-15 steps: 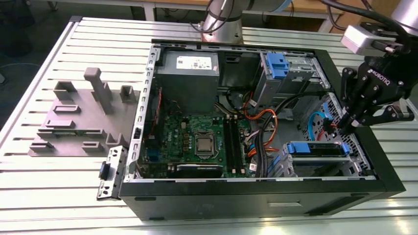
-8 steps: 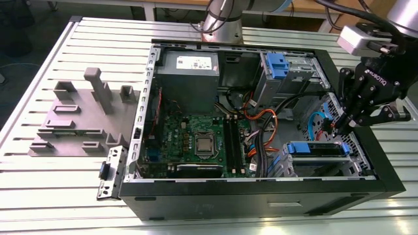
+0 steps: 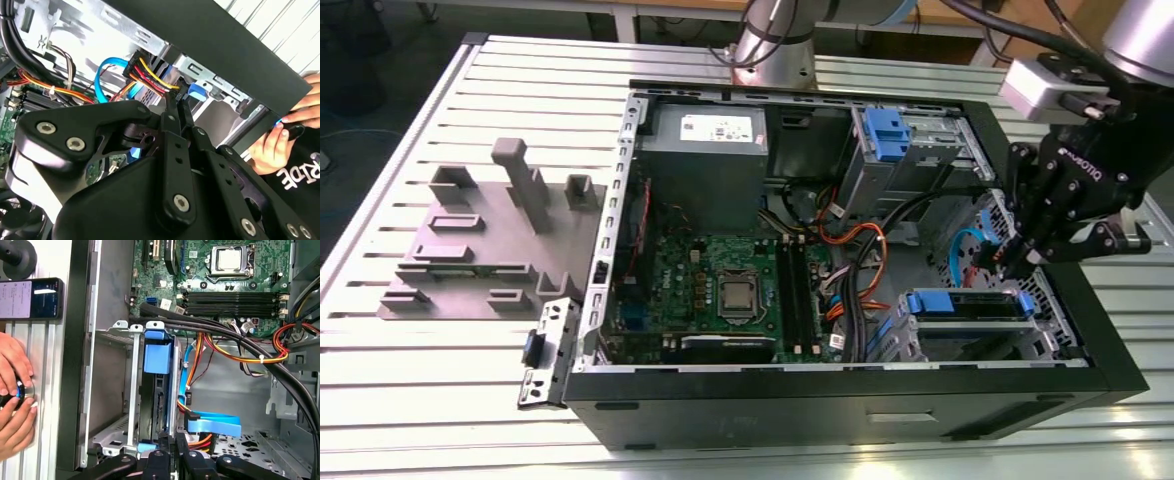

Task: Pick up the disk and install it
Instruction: 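Insert the first disk wire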

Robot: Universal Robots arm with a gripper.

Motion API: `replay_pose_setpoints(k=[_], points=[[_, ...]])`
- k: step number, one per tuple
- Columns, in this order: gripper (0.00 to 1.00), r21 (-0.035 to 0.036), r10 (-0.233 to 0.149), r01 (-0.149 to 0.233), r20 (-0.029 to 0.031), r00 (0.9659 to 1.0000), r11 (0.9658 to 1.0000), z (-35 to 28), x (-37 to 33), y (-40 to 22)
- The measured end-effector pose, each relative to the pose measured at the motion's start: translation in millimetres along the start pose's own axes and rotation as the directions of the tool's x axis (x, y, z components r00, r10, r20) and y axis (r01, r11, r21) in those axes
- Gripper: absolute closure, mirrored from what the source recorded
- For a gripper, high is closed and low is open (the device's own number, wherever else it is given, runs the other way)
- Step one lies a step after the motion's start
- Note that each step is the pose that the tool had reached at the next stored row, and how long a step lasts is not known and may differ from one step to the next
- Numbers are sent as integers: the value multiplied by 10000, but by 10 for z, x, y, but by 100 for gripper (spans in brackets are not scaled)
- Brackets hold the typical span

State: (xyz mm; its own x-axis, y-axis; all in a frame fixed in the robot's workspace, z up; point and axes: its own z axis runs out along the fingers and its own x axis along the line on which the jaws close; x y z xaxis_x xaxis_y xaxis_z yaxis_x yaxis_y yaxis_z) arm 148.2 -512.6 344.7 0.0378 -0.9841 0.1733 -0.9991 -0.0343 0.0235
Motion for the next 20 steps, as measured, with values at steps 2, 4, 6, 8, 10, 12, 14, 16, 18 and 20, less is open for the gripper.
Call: replay_pose_setpoints(k=[2,4,6,8,10,12,14,16,18,20], points=[[84,48,4,-4,96,10000,10000,12,9,19],[84,98,10,-12,160,9999,10000,20,23,39],[84,130,13,-15,189,9998,9999,28,42,64],[84,164,17,-21,215,9998,9999,33,58,94],[84,204,22,-27,234,9997,9998,39,78,123],[84,235,27,-33,248,9997,9997,45,98,154],[84,253,29,-36,265,9996,9997,56,121,185],[84,263,31,-38,273,9996,9996,73,137,215],[84,265,31,-38,271,9996,9996,87,144,225],[84,269,30,-37,279,9996,9996,104,147,226]])
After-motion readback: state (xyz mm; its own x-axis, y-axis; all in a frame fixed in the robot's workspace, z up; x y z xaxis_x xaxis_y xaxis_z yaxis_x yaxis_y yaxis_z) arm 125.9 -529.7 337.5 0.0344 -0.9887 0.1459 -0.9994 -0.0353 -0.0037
